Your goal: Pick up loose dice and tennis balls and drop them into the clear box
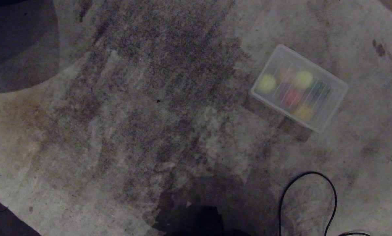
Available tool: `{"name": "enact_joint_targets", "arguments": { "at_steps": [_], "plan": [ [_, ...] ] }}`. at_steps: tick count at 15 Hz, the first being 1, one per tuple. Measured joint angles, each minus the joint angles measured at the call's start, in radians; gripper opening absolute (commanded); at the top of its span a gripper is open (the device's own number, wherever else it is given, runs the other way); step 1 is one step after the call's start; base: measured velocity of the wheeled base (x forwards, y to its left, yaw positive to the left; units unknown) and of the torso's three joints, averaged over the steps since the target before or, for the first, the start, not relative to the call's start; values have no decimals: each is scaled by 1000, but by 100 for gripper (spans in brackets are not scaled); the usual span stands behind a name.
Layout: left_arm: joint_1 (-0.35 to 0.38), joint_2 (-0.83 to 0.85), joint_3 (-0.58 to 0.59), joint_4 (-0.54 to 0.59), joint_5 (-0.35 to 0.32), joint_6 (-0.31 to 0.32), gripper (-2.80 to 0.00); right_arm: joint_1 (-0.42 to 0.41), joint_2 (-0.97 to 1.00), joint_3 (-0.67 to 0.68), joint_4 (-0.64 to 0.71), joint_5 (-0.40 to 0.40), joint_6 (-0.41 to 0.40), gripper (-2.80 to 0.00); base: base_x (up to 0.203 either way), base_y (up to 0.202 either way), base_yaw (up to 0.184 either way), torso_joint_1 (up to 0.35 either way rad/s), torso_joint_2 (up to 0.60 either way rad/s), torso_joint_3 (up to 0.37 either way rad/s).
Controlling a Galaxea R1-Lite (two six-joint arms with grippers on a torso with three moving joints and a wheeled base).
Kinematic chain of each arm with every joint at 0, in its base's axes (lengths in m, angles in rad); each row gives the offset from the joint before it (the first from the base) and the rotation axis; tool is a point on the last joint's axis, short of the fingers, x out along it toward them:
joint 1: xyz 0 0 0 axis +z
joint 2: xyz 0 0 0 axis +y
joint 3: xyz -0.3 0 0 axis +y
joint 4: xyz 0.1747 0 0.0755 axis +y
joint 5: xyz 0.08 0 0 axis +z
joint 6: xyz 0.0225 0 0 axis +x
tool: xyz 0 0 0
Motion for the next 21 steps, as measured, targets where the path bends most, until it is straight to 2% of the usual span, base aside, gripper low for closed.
{"name": "enact_joint_targets", "arguments": {
  "at_steps": [3, 8, 15, 21],
  "plan": [
    [0, 0, 0, 0, 0, 0, -280, 39, -89, 0, 1, -2, 10, -280, 0, 0, 0, 0, 0, 0],
    [0, 0, 0, 0, 0, 0, -280, 43, -225, 0, -1, 0, 10, -280, 0, 0, 0, 0, 0, 0],
    [0, 0, 0, 0, -4, 8, -280, 43, -256, 2, -3, 1, 8, -280, 0, 0, 0, 0, 0, 0],
    [0, 0, 0, -1, 3, -22, -280, 42, -258, 2, -4, 2, 6, -280, 0, 0, 0, 1, 0, 6]
  ]
}}
